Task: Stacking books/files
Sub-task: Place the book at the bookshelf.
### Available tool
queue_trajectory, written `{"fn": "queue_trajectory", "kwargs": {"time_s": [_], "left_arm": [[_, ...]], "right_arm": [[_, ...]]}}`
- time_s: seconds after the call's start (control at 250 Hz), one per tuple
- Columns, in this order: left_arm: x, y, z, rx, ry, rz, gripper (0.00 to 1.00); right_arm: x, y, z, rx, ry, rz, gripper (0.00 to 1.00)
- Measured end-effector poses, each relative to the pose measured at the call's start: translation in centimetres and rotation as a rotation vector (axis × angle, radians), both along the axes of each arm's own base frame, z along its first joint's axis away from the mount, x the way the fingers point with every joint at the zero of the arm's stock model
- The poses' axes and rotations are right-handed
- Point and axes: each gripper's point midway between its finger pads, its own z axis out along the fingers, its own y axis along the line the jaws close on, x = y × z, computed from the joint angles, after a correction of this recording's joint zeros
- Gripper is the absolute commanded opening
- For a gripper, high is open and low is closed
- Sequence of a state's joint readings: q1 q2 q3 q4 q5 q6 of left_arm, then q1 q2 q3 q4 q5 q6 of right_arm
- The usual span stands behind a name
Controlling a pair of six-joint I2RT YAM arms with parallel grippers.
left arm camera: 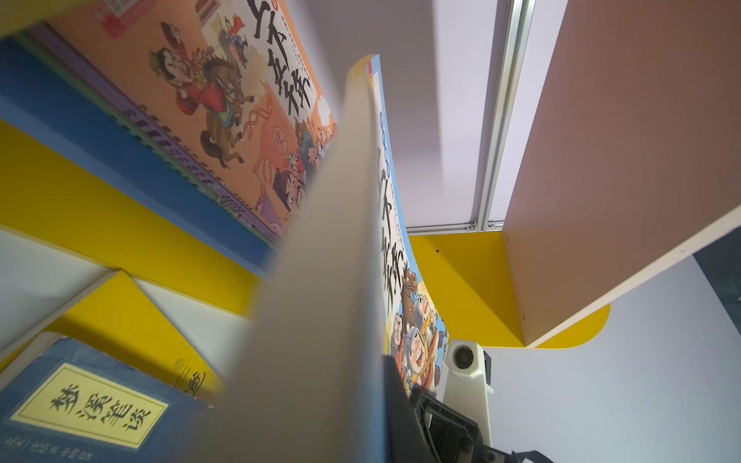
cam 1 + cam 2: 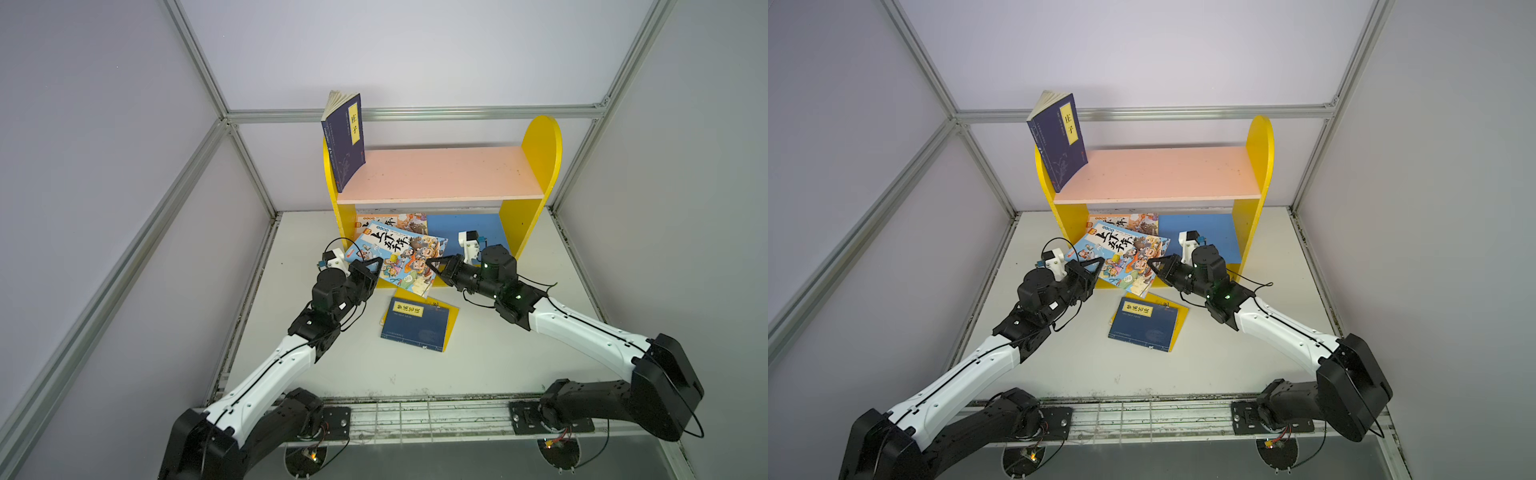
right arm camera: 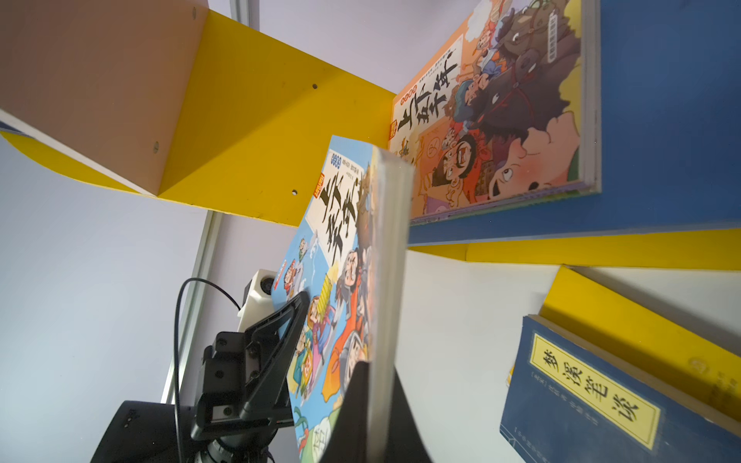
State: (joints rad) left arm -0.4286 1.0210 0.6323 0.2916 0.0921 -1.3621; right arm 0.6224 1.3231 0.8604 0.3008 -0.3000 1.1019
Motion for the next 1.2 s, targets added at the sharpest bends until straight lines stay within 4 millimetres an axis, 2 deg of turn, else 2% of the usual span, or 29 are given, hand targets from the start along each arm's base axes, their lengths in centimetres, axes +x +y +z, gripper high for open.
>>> {"fn": "queue_trajectory", "kwargs": {"time_s": [0.332, 0.72, 0.96, 1.116, 1.2], "left_arm": [[2.4, -0.2, -1.4, 0.052, 0.022, 0.052, 0.00], [5.6, -0.2, -1.5, 0.071, -0.007, 0.135, 0.00], [7.8, -0.9, -2.8, 0.087, 0.001, 0.152, 0.00], [8.5, -0.8, -3.4, 0.092, 0.002, 0.178, 0.11], [8.4, -0.9, -3.8, 0.097, 0.011, 0.164, 0.28]], "right_arm": [[3.4, -0.2, -2.5, -0.032, 0.055, 0.038, 0.00], [7.7, -0.2, -2.3, -0.013, 0.054, 0.103, 0.00], [10.2, -0.9, -3.1, -0.023, 0.066, 0.127, 0.00], [11.5, -0.5, -3.5, -0.050, 0.072, 0.171, 0.00], [12.0, -0.4, -4.0, -0.067, 0.074, 0.173, 0.00]]}}
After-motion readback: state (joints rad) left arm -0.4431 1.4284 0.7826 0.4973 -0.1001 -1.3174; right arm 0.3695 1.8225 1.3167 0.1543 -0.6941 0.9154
